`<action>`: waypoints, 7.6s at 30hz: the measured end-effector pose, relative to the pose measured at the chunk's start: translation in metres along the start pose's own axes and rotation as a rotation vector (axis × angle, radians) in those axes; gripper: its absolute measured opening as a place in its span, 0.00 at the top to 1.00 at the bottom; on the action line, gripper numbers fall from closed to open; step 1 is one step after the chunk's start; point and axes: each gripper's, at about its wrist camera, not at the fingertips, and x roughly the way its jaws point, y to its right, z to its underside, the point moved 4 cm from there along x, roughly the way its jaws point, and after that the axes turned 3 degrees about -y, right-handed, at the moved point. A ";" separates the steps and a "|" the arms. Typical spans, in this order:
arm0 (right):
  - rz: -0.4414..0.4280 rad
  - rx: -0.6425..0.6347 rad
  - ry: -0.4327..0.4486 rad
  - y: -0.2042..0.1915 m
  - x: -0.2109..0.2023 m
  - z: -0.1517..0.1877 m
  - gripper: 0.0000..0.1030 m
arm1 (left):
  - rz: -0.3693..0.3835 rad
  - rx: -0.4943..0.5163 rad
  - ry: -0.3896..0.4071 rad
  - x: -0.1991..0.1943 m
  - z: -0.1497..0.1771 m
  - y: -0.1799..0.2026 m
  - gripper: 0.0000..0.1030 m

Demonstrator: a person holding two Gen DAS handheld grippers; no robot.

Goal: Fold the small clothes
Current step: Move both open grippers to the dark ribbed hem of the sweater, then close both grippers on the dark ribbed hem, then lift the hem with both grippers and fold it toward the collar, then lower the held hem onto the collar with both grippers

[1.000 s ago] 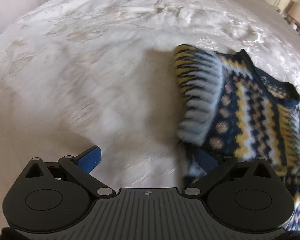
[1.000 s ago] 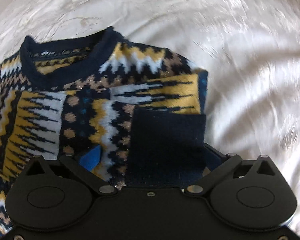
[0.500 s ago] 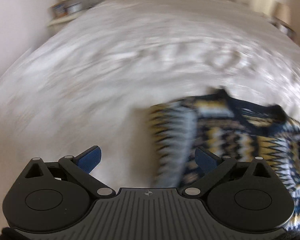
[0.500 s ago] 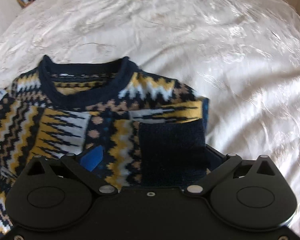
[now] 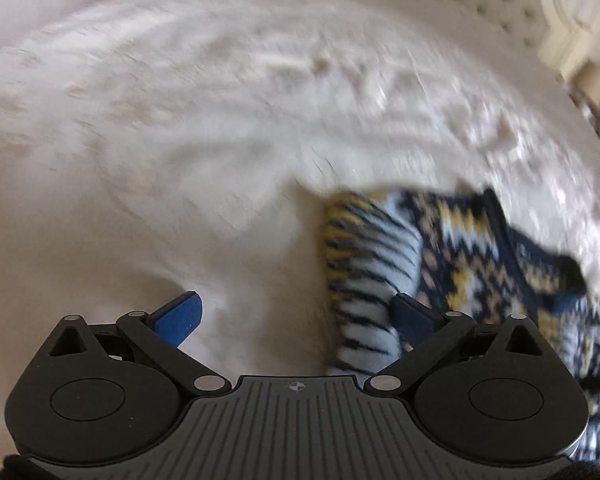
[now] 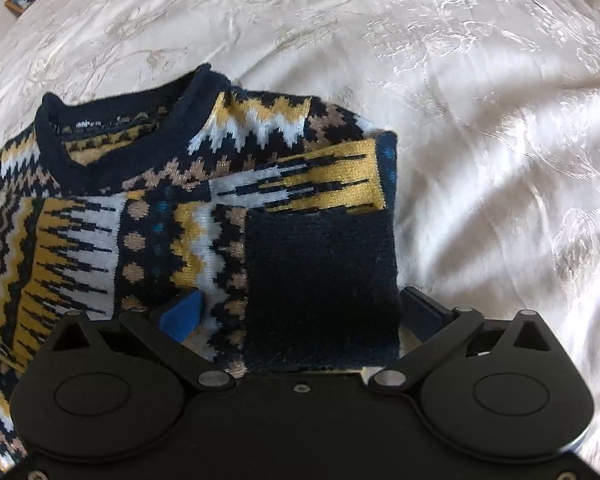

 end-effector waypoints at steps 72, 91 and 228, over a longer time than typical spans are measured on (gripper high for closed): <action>-0.231 0.023 -0.120 -0.042 -0.059 0.304 0.00 | 0.013 0.389 -0.314 -0.097 0.277 0.019 0.00; -0.168 -0.058 -0.082 -0.057 -0.057 0.307 0.00 | -0.025 0.419 -0.262 -0.104 0.297 0.030 0.00; -0.209 0.220 0.248 0.012 -0.095 0.004 0.45 | 0.230 0.443 0.021 -0.041 -0.011 0.074 0.70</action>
